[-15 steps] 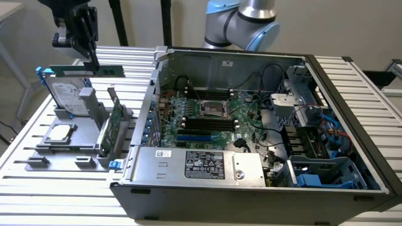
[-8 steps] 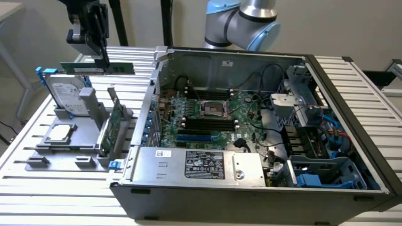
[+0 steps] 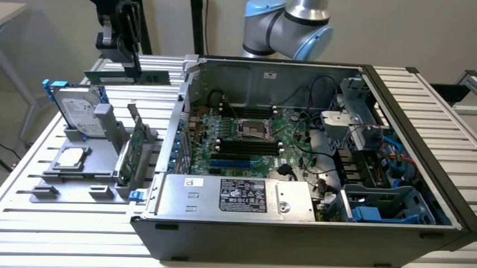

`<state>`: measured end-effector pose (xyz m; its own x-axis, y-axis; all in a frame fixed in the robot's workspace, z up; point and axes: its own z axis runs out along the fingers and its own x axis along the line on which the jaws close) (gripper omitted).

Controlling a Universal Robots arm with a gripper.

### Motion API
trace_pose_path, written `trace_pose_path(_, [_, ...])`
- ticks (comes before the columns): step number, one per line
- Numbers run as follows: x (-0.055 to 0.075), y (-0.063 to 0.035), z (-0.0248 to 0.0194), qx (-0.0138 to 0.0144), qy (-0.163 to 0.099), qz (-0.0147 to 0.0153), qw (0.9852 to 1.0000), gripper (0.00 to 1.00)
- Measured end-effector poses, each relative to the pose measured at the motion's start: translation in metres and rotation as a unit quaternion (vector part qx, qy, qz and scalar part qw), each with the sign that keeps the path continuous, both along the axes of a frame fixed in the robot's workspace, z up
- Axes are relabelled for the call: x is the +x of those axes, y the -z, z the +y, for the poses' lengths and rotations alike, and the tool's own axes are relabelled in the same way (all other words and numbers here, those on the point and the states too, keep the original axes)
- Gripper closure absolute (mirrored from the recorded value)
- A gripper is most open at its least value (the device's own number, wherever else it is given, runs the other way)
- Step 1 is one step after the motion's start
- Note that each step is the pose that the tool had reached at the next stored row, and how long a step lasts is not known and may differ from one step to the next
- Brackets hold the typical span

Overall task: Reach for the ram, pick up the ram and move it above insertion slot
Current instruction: 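Pick up the ram and move it above insertion slot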

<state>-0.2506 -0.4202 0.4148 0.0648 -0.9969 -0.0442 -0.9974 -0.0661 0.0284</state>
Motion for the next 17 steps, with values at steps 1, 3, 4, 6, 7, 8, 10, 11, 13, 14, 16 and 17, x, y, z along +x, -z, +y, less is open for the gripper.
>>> trace_pose_path(1, [0.002,0.0000,0.0009,0.0008,0.000,0.0000,1.0000,0.87])
trace_pose_path(3, [0.006,-0.0001,0.0027,0.0025,0.000,0.0001,1.0000,0.87])
trace_pose_path(4, [0.008,-0.0001,0.0036,0.0034,0.000,0.0001,1.0000,0.87])
trace_pose_path(6, [0.012,-0.0002,0.0054,0.0051,0.000,0.0001,1.0000,0.87])
trace_pose_path(7, [0.014,-0.0003,0.0063,0.0059,0.000,0.0002,1.0000,0.87])
trace_pose_path(8, [0.016,-0.0003,0.0071,0.0067,0.000,0.0002,1.0000,0.87])
trace_pose_path(10, [0.020,-0.0003,0.0088,0.0085,0.000,0.0002,1.0000,0.87])
trace_pose_path(11, [0.023,-0.0004,0.0094,0.0097,0.000,0.0002,1.0000,0.87])
trace_pose_path(13, [0.029,-0.0003,0.0102,0.0124,0.000,0.0002,0.9999,0.87])
trace_pose_path(14, [0.033,-0.0004,0.0105,0.0132,0.000,0.0002,0.9999,0.87])
trace_pose_path(16, [0.042,-0.0004,0.0112,0.0133,0.000,0.0002,0.9999,0.87])
trace_pose_path(17, [0.047,-0.0004,0.0117,0.0133,0.000,0.0002,0.9999,0.87])
